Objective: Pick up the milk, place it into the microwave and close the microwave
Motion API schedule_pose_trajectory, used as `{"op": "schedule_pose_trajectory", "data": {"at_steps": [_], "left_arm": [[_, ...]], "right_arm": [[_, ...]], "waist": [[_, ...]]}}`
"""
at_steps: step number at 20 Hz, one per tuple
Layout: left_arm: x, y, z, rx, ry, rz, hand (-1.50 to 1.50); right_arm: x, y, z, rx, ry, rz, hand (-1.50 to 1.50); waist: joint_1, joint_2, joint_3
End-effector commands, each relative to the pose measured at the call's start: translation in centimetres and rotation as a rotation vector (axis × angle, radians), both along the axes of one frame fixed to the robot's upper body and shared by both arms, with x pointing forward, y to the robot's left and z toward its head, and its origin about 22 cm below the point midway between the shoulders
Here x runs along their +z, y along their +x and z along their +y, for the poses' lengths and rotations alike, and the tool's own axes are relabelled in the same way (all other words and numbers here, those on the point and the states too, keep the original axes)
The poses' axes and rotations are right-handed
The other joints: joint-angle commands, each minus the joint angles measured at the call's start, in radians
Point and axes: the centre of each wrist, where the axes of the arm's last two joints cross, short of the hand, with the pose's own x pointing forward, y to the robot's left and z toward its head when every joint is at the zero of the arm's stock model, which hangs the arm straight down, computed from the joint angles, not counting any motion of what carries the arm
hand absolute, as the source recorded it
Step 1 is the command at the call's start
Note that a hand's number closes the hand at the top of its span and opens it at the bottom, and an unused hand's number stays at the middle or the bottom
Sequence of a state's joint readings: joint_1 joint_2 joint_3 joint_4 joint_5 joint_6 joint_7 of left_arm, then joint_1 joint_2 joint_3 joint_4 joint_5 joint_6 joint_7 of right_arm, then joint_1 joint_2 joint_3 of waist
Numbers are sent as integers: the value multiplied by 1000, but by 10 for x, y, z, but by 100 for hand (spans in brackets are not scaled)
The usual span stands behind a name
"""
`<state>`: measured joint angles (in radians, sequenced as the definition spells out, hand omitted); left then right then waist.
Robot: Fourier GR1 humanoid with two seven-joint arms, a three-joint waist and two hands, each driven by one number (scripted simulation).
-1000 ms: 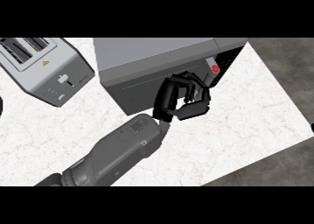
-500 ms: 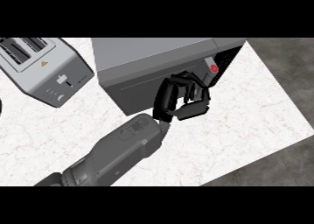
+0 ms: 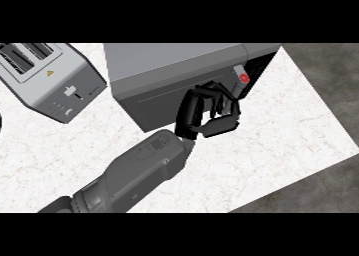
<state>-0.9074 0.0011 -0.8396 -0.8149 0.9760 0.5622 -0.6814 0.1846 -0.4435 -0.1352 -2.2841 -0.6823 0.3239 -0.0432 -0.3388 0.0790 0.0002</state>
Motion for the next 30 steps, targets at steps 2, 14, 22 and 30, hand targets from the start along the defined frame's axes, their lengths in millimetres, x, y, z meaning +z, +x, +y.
{"op": "schedule_pose_trajectory", "data": {"at_steps": [2, 14, 22, 30], "left_arm": [[10, 19, 1, 12, 18, 16, 150], [10, 20, 1, 11, 6, 9, 150], [7, 20, 2, 20, 4, 6, 150], [-4, 23, 5, 28, 143, -17, 150]], "right_arm": [[6, 2, 1, 60, -9, -11, -150], [8, 4, -2, 120, -1, 30, -150], [15, 5, -5, 135, -31, 22, -150], [23, 7, -3, 212, 5, -18, -150]], "waist": [[-5, 16, 0], [-7, 14, 1], [-15, 15, 0], [-9, 12, 6]]}}
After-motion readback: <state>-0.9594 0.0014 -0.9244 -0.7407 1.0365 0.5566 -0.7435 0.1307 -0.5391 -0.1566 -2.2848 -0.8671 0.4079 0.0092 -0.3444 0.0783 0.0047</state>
